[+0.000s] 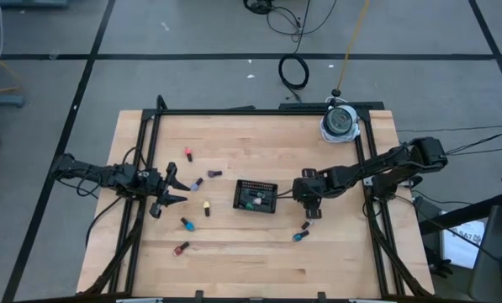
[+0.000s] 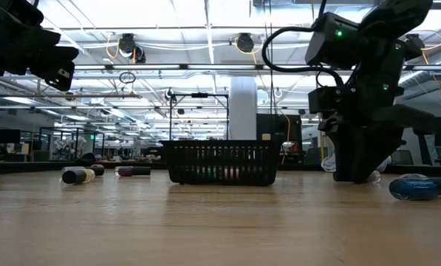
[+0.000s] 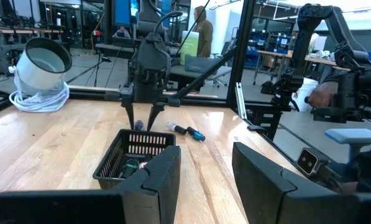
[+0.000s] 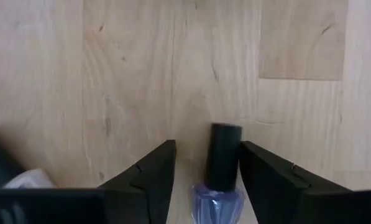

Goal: Pick & Place Nail Polish
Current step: Put the right purple nail polish into the black bin

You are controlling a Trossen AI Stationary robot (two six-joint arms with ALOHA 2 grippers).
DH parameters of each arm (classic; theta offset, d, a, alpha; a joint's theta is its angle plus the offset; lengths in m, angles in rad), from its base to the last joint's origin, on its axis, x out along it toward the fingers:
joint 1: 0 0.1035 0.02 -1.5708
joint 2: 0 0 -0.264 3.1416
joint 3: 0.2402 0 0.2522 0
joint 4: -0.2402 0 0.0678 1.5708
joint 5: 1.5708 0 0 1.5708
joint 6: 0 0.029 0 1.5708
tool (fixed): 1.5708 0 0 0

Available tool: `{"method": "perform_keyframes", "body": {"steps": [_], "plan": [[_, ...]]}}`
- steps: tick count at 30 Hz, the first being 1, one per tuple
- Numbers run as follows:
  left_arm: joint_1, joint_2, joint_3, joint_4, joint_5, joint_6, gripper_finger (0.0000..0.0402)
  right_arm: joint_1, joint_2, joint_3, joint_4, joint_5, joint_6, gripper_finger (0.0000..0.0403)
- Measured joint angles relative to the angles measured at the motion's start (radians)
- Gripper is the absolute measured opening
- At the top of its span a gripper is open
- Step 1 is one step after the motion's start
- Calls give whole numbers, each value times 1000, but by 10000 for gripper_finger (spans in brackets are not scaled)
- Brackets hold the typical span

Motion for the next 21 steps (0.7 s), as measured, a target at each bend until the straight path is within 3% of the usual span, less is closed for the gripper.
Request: {"method": "perform_keyframes", "body": {"steps": [11,21], "plan": [[0,0,0,0,0,0,145,0,2,-2,11,-2,1,126],[0,0,0,0,0,0,145,0,3,-3,16,-1,-6,50]]}}
